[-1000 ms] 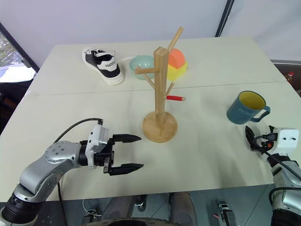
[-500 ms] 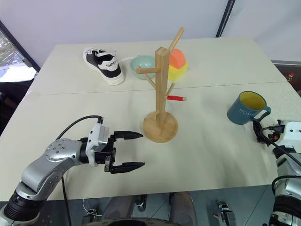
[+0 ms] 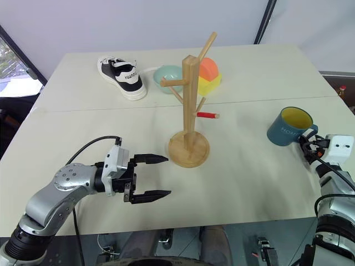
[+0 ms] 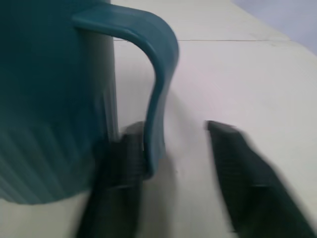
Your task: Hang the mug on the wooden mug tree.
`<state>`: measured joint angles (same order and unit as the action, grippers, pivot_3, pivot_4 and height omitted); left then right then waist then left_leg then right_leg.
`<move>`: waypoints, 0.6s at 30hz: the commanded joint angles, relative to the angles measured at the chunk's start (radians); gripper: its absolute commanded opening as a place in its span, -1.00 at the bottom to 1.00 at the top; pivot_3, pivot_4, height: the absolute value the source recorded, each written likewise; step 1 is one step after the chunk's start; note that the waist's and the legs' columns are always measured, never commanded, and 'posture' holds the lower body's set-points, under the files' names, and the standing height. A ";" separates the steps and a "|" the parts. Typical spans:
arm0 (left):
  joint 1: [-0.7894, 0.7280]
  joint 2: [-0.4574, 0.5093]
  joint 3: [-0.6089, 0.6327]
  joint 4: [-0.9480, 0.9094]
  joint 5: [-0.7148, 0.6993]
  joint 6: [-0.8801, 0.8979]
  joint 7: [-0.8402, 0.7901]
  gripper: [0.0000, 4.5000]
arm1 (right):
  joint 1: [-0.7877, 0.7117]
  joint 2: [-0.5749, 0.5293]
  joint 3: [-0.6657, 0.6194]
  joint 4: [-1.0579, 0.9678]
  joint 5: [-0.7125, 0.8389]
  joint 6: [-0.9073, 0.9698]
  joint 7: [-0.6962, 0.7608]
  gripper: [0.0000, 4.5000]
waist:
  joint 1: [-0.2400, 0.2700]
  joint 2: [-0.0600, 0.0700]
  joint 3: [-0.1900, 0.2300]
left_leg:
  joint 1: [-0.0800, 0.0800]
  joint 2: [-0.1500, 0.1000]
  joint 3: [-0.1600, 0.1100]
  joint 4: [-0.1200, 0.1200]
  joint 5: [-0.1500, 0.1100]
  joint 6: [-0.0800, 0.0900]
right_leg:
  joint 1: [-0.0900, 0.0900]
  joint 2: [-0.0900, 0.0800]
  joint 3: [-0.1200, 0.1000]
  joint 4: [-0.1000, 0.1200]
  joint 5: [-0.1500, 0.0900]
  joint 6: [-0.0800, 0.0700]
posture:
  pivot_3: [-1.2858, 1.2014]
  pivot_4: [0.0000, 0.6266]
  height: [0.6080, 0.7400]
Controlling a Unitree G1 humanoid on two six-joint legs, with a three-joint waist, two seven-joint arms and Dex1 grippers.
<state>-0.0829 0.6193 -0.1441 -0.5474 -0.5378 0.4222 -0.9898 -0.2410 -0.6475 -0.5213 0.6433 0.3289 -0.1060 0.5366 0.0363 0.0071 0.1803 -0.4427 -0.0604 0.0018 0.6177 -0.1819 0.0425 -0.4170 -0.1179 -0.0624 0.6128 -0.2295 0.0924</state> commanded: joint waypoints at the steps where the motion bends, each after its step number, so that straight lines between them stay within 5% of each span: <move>1: 0.007 0.000 0.009 -0.025 -0.001 -0.019 0.009 1.00 | -0.017 -0.024 -0.006 0.001 0.016 -0.017 0.029 -0.99 | 0.001 0.000 0.000 | 0.000 0.000 0.000 0.000 0.000 0.000 | 0.000 0.000 0.000 0.000 0.000 0.000 | 0.03 -0.52 0.94; 8: 0.016 -0.003 0.024 -0.013 0.004 -0.031 0.025 1.00 | 0.022 -0.022 0.013 -0.129 0.022 0.002 0.068 -0.99 | 0.000 0.000 0.000 | 0.000 0.000 0.000 0.001 0.000 0.000 | 0.000 0.000 0.000 0.000 0.000 0.000 | 0.03 -0.52 0.94; 18: -0.013 0.022 0.285 -0.006 -0.211 0.059 0.096 1.00 | 0.192 -0.171 0.177 -0.935 0.067 0.212 0.243 -0.99 | 0.000 0.000 0.001 | 0.000 0.002 0.000 0.001 -0.001 -0.002 | -0.002 0.000 0.000 0.005 -0.002 0.004 | 0.03 -0.52 0.94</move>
<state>-0.0857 0.6268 0.0943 -0.5195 -0.7006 0.4674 -0.8910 -0.0511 -0.7946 -0.3506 -0.2048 0.3765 0.0755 0.7606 0.0362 0.0075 0.1813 -0.4429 -0.0589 0.0017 0.6185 -0.1834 0.0399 -0.4193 -0.1175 -0.0621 0.6171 -0.2318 0.0963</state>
